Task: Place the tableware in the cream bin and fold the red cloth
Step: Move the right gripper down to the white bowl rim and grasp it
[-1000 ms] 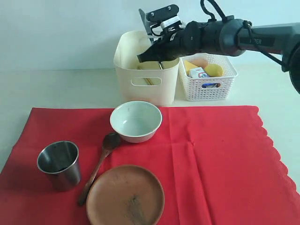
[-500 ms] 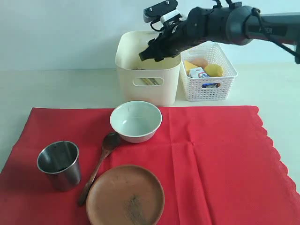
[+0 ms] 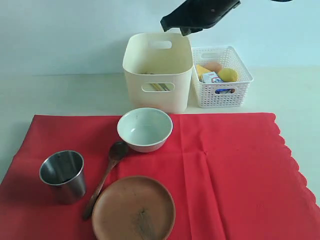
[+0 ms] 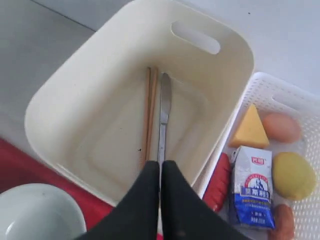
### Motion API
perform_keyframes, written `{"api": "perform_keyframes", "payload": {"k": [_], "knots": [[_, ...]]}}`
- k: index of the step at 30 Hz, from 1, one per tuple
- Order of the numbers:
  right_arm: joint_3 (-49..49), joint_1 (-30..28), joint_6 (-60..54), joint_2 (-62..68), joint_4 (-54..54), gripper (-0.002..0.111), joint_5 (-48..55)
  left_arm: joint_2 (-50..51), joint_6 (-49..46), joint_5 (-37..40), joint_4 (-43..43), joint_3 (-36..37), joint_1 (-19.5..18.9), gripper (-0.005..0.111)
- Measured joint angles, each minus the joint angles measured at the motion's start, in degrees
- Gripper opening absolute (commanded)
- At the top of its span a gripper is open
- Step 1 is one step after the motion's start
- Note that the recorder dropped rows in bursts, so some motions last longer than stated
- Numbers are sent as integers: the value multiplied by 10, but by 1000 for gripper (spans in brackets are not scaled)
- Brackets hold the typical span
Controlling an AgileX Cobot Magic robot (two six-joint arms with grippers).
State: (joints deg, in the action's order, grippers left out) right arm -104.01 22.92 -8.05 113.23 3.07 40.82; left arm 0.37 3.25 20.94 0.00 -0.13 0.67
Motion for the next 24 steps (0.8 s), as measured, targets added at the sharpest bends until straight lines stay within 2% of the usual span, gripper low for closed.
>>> {"api": "perform_keyframes", "payload": {"k": [8,15,18,24], "knots": [[237,0,4,-163,2,0,-41,0,0,0,0,0,0,0],[331,0,-34,-188,122,0,-46,0,0,0,0,0,0,0],[341,0,-71,-168,178,6,-40,0,0,0,0,0,0,0],[344,0,-133,-107,276,31,-28,0,0,0,0,0,0,0]]}}
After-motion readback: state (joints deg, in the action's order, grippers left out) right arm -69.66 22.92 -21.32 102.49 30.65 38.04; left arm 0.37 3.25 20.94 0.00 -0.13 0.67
